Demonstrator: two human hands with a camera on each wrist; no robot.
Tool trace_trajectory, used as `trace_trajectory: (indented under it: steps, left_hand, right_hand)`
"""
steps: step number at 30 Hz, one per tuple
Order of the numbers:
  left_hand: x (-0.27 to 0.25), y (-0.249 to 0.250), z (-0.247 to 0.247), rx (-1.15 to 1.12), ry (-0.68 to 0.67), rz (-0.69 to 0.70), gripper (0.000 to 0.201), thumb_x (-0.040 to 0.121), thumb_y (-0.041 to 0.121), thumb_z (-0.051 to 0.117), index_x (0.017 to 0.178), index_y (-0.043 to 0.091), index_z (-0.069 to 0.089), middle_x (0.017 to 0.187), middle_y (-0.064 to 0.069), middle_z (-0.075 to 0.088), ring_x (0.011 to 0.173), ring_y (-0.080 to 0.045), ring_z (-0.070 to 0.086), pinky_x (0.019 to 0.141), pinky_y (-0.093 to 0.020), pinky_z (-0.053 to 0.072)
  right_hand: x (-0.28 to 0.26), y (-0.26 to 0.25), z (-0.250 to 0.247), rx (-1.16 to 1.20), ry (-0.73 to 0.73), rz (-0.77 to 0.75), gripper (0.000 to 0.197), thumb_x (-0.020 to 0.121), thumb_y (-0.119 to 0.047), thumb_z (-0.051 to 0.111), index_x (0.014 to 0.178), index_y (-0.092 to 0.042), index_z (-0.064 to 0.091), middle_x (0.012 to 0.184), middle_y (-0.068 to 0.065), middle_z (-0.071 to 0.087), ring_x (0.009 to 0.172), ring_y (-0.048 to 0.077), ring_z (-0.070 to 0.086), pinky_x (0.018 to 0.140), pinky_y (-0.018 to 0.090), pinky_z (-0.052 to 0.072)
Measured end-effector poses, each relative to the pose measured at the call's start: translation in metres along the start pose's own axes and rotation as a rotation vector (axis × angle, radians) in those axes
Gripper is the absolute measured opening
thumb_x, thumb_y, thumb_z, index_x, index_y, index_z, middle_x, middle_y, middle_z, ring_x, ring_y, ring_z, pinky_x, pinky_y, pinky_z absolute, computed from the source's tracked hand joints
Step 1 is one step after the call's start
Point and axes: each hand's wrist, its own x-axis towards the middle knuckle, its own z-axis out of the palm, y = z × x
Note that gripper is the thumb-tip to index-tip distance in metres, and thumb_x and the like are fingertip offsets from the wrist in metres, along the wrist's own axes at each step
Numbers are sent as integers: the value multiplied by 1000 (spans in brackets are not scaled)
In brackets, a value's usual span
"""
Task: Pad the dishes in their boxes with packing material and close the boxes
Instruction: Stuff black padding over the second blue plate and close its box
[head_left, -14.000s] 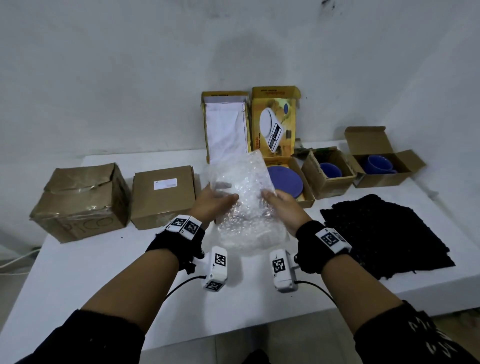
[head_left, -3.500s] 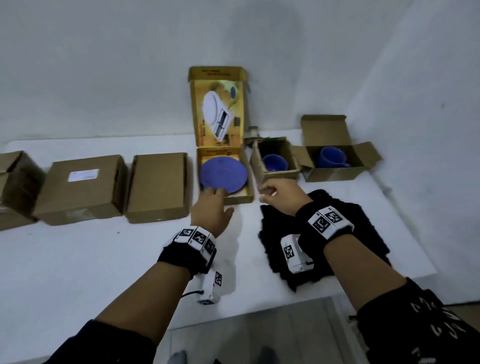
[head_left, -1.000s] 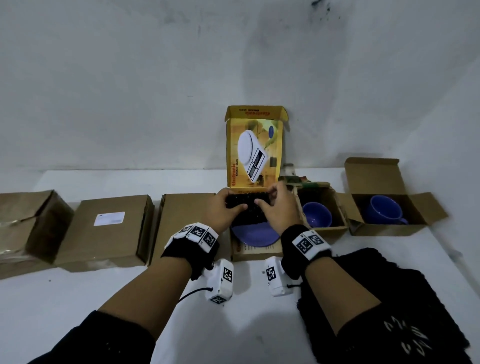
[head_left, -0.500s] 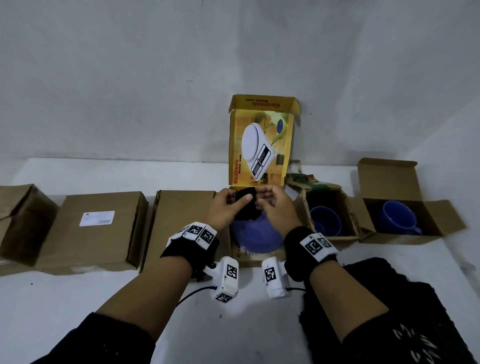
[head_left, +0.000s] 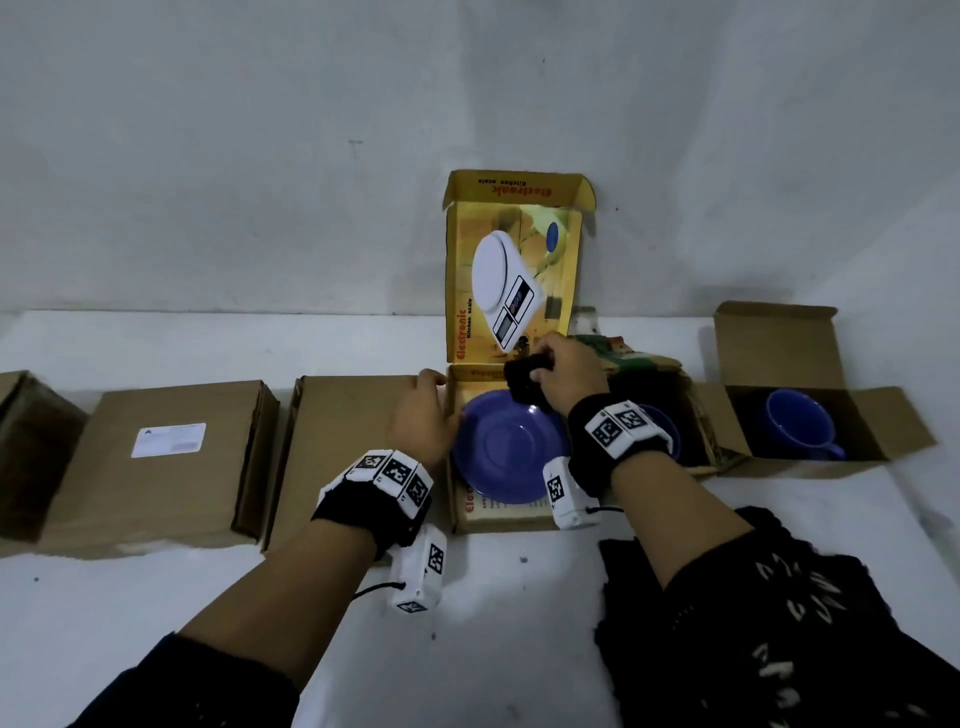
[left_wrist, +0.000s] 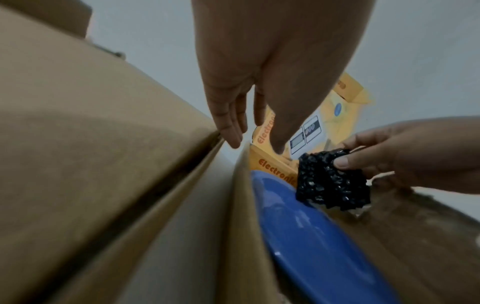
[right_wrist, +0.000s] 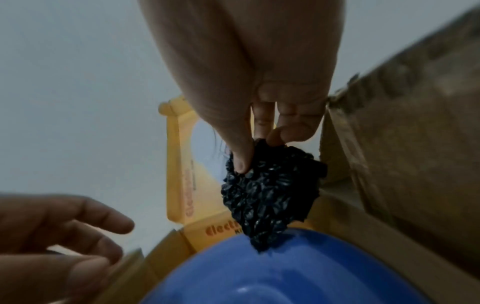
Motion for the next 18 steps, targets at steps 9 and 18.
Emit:
trace_trajectory:
  steps: [9, 18]
  left_hand:
    - [4, -3, 7, 337, -199, 47, 37, 91, 14, 55, 124, 4, 40, 113, -15, 61, 100, -30, 61, 81, -36, 50]
    - [3, -2, 3, 322, -182, 55, 34, 90, 13, 56, 120, 5, 42, 109, -16, 63, 98, -31, 62, 76, -34, 47]
  right_hand:
    - [13, 7, 31, -253, 31, -34, 33, 83, 3, 60, 113, -6, 54, 125, 17, 43, 105, 32, 53, 94, 34, 42]
    - [7, 13, 40, -316, -56, -68, 34, 90, -21, 60, 118, -4, 53, 124, 13, 52, 116, 28, 46, 98, 36, 37]
